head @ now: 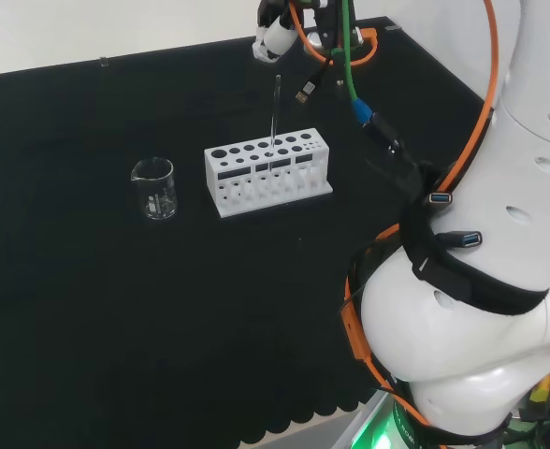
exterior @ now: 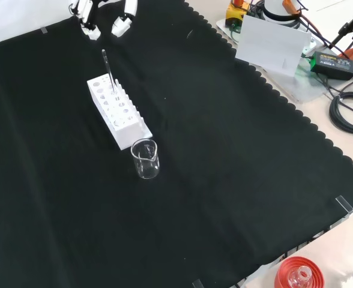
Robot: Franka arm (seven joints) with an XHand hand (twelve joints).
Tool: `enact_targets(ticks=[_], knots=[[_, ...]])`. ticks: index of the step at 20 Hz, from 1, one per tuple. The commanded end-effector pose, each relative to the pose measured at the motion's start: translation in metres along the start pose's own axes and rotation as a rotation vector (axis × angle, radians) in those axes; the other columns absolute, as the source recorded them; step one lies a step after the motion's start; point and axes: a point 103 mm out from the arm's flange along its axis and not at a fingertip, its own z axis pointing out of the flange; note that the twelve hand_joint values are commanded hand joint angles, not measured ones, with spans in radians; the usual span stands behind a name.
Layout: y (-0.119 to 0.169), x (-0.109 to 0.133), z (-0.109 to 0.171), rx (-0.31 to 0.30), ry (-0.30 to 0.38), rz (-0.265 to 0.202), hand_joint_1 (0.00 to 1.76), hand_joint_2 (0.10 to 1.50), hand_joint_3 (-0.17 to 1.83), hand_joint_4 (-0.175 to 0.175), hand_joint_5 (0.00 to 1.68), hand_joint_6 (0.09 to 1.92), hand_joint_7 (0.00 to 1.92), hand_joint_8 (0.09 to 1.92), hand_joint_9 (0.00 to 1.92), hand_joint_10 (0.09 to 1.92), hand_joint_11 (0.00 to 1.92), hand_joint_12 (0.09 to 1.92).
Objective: Take the glass rod from the white test tube rack.
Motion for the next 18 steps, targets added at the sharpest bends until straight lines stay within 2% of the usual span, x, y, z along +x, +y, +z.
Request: enact_targets(ticks=[1, 9, 14, 18], knots=[[0.017, -0.007, 0.018, 0.026, 0.012, -0.013, 0.84, 0.76, 0.65, -0.032, 0.60, 0.75, 0.63, 0.72, 0.67, 0.75, 0.45, 1.37], [0.022, -0.014, 0.038, 0.056, 0.024, -0.012, 0.83, 0.76, 0.65, -0.032, 0.59, 0.75, 0.62, 0.73, 0.67, 0.75, 0.45, 1.37], [0.022, -0.016, 0.039, 0.095, -0.027, -0.002, 0.82, 0.76, 0.65, -0.032, 0.58, 0.75, 0.62, 0.73, 0.67, 0.76, 0.45, 1.37], [0.022, -0.011, 0.051, 0.103, -0.025, -0.006, 0.82, 0.76, 0.65, -0.032, 0.58, 0.75, 0.62, 0.73, 0.68, 0.76, 0.46, 1.37]])
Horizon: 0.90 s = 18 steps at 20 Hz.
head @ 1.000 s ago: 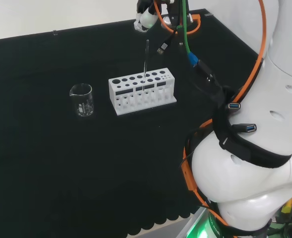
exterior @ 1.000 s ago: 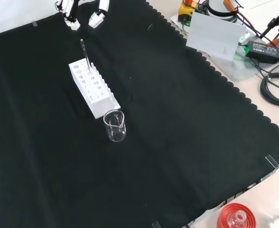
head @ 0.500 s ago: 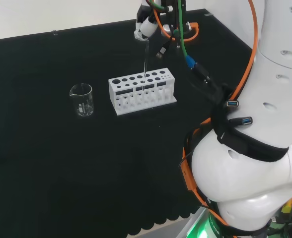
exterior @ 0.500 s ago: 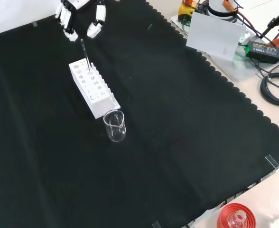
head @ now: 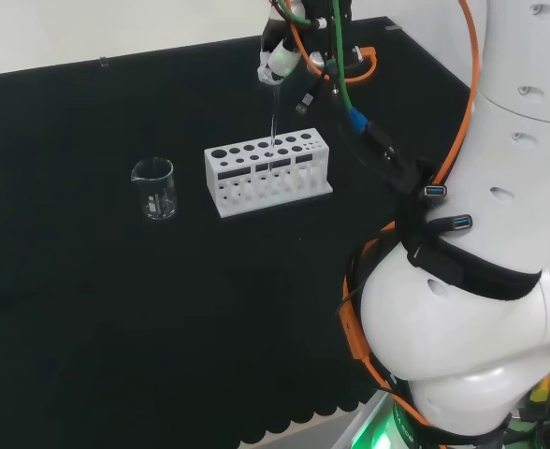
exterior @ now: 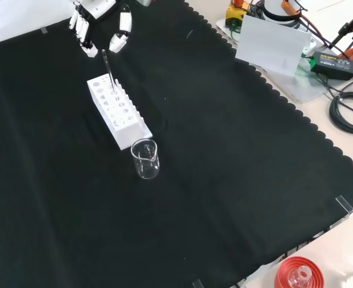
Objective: Take the glass rod from the white test tube rack.
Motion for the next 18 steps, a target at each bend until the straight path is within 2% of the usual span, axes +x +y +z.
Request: enact_targets(ticks=[1, 6, 18], knots=[[0.001, 0.007, 0.017, 0.021, -0.005, -0.004, 0.82, 0.76, 0.65, -0.033, 0.58, 0.75, 0.62, 0.73, 0.68, 0.76, 0.47, 1.37], [0.005, 0.002, 0.031, 0.031, 0.013, -0.015, 0.82, 0.77, 0.65, -0.035, 0.58, 0.76, 0.62, 0.74, 0.71, 0.76, 0.52, 1.35], [0.016, 0.000, 0.037, 0.047, 0.006, -0.021, 0.93, 0.74, 0.65, -0.037, 0.62, 0.76, 0.66, 0.74, 0.81, 0.72, 0.69, 1.30]])
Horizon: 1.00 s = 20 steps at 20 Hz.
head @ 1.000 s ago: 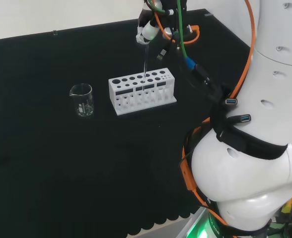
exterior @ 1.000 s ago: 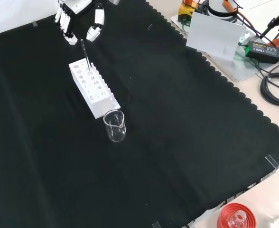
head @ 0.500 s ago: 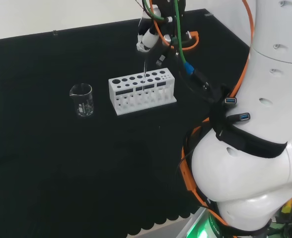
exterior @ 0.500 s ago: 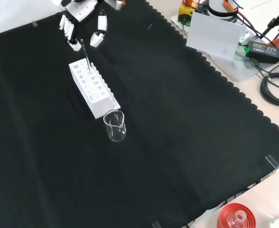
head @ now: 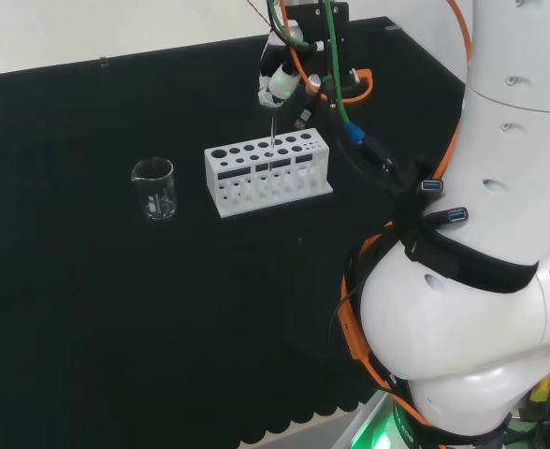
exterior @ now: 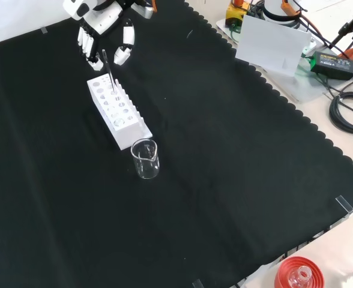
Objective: Take the glass rod from the white test tube rack.
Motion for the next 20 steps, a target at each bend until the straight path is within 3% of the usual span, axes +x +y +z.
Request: enact_targets(ticks=[1, 6, 12, 20], knots=[[0.0048, 0.0000, 0.0021, 0.004, -0.011, -0.003, 0.95, 0.74, 0.66, -0.038, 0.63, 0.76, 0.68, 0.73, 0.82, 0.71, 0.71, 1.28], [0.0084, 0.0026, 0.0021, 0.004, -0.026, -0.002, 1.01, 0.73, 0.68, -0.043, 0.69, 0.76, 0.74, 0.71, 0.89, 0.67, 0.82, 1.24], [0.0121, 0.0017, 0.0036, 0.000, -0.036, -0.007, 1.07, 0.72, 0.72, -0.075, 0.79, 0.74, 0.82, 0.69, 1.02, 0.60, 1.02, 1.15], [0.0100, -0.0040, 0.0059, 0.019, -0.043, 0.002, 1.08, 0.71, 0.74, -0.076, 0.82, 0.75, 0.84, 0.68, 1.06, 0.58, 1.05, 1.14]])
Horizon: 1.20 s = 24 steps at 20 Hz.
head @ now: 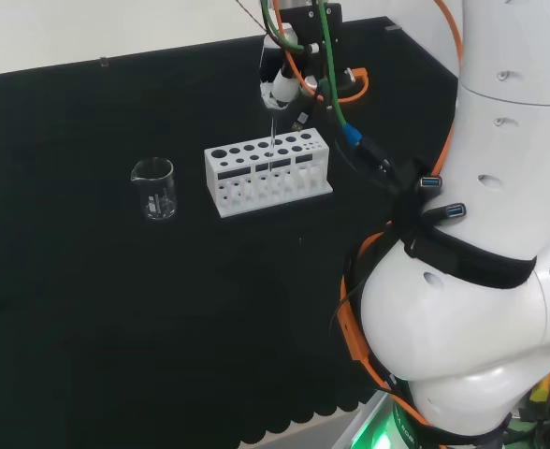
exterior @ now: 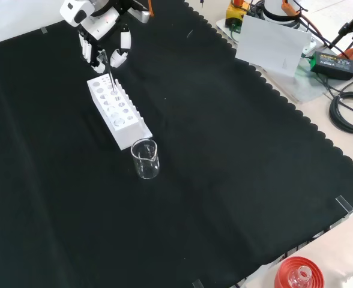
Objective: Take the glass rod from the white test tube rack.
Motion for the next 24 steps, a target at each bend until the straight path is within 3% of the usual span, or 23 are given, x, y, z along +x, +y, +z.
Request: enact_targets(ticks=[1, 10, 11, 12, 15, 16, 19, 24], knots=[[-0.001, -0.003, 0.003, 0.012, -0.004, 0.008, 1.08, 0.71, 0.74, -0.075, 0.82, 0.75, 0.84, 0.68, 1.06, 0.58, 1.04, 1.14], [-0.001, -0.004, 0.000, -0.016, -0.003, -0.002, 1.09, 0.70, 0.77, -0.083, 0.86, 0.75, 0.88, 0.67, 1.12, 0.55, 1.13, 1.10], [0.000, -0.003, -0.002, -0.018, -0.007, -0.002, 1.10, 0.79, 0.62, -0.087, 0.90, 0.86, 0.91, 0.67, 1.15, 0.54, 1.16, 1.09], [0.000, -0.002, 0.000, -0.021, -0.006, -0.004, 1.12, 0.89, 0.44, -0.112, 0.92, 0.95, 0.95, 0.67, 1.19, 0.52, 1.21, 1.06], [0.002, 0.001, 0.001, -0.045, 0.012, -0.012, 1.15, 1.06, 0.14, -0.166, 0.95, 1.04, 1.07, 0.67, 1.32, 0.45, 1.38, 0.90], [0.002, 0.002, 0.001, -0.053, 0.017, -0.015, 1.15, 1.07, 0.11, -0.171, 0.95, 1.05, 1.10, 0.68, 1.35, 0.43, 1.42, 0.87], [0.002, 0.004, -0.002, -0.087, 0.012, -0.023, 1.24, 1.10, 0.03, -0.175, 0.95, 1.03, 1.02, 0.96, 1.39, 0.43, 1.44, 0.80], [-0.004, 0.003, -0.012, -0.183, 0.025, -0.017, 1.28, 1.09, 0.00, -0.175, 1.01, 0.95, 1.06, 0.95, 1.46, 0.62, 1.44, 0.73]])
